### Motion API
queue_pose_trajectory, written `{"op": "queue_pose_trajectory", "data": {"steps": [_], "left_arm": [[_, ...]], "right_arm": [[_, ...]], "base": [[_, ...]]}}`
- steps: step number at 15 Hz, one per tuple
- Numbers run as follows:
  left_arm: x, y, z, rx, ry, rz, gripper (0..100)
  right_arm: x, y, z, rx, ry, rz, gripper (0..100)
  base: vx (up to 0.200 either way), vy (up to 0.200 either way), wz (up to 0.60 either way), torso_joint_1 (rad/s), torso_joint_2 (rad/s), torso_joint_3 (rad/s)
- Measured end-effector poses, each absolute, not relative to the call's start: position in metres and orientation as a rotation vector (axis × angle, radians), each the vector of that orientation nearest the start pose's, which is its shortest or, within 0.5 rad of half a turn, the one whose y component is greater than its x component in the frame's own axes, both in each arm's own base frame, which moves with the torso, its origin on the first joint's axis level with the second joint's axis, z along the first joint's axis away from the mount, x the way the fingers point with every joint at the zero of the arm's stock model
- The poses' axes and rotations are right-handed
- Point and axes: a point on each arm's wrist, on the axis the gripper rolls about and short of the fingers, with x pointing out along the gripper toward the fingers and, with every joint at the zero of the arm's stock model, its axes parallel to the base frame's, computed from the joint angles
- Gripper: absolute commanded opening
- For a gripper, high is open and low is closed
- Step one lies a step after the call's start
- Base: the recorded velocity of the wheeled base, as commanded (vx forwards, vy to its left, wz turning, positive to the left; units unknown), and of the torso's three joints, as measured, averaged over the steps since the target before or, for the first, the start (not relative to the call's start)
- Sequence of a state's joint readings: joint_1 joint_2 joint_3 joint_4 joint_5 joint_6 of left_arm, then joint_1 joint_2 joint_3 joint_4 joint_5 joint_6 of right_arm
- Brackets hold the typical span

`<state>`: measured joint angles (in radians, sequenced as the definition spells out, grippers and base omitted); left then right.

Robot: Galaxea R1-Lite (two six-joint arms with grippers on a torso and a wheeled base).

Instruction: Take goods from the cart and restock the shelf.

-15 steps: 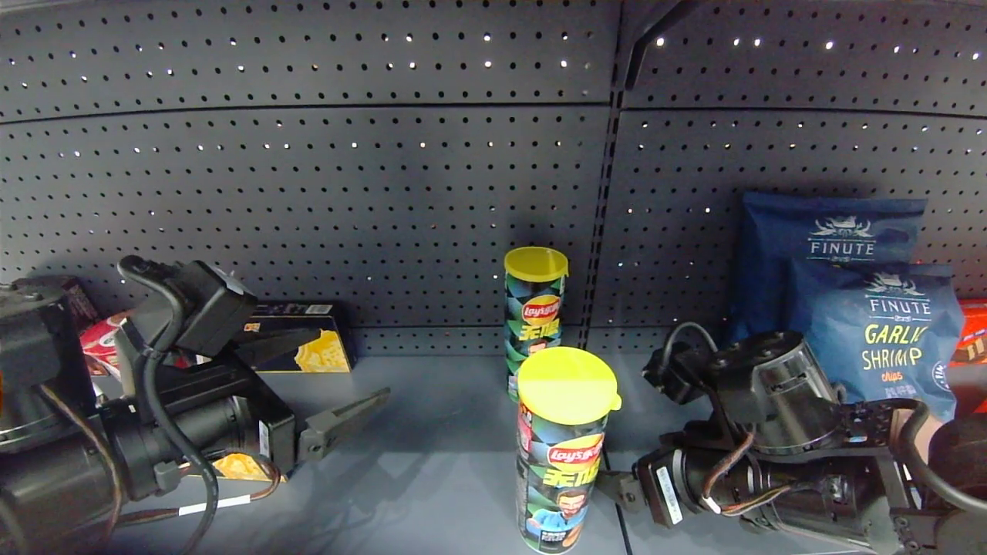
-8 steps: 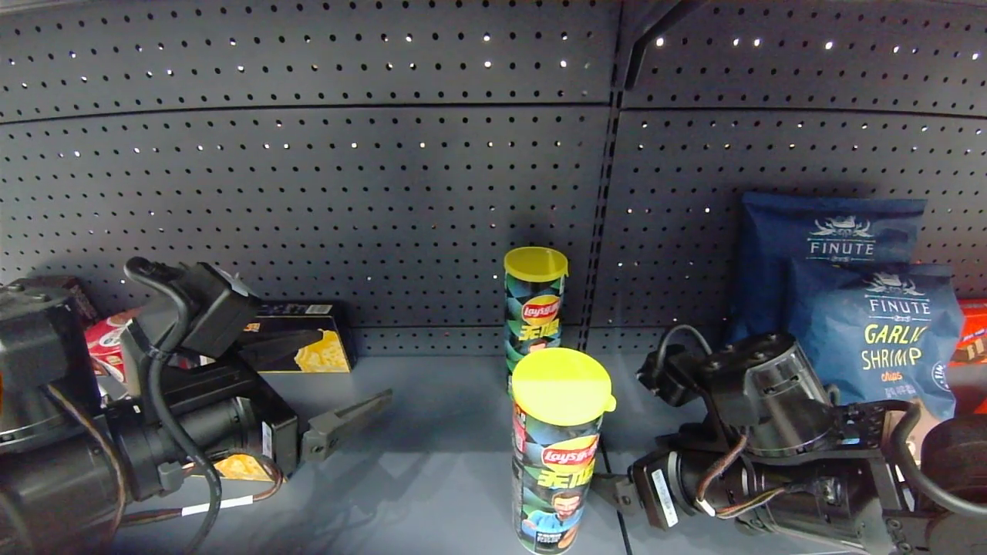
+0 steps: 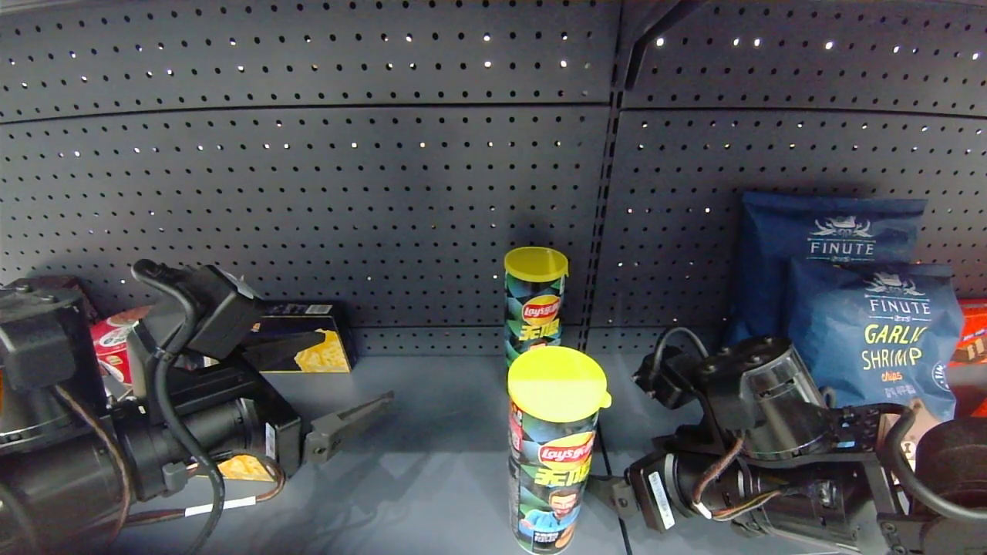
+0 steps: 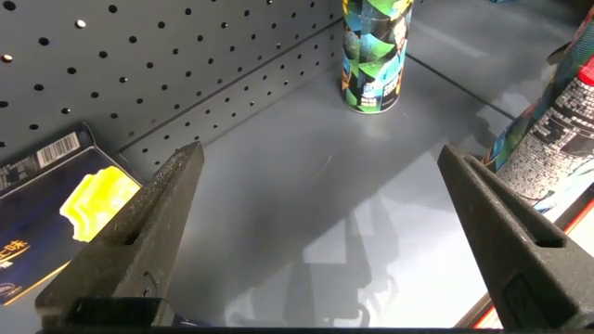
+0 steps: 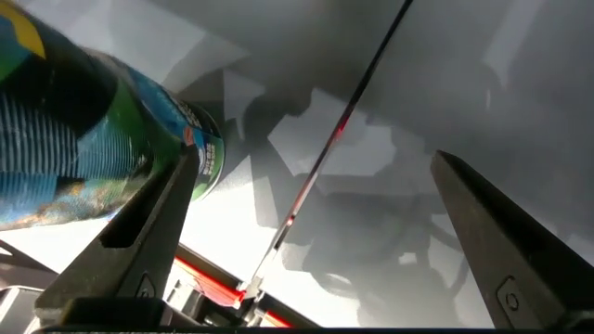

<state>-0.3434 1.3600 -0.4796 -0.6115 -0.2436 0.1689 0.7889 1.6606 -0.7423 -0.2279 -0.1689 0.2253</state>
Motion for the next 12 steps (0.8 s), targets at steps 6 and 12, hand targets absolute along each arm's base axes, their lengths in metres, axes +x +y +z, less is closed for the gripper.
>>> {"op": "queue_pose_trajectory", "data": {"steps": [6, 12], "left_arm": [[0.1898, -0.0744, 0.1784, 0.177, 0.227, -0.609, 100], [0.1896, -0.0742, 0.1778, 0.177, 0.229, -0.609, 100]], "right_arm": [[0.1931, 0.1909, 0.1407, -0.114, 0.681, 0.521, 100], [0.1926, 0.1910, 0.1407, -0.115, 0.681, 0.522, 100]], "base": [[0.000, 0.000, 0.00, 0.000, 0.00, 0.000], [0.000, 0.000, 0.00, 0.000, 0.00, 0.000]]}}
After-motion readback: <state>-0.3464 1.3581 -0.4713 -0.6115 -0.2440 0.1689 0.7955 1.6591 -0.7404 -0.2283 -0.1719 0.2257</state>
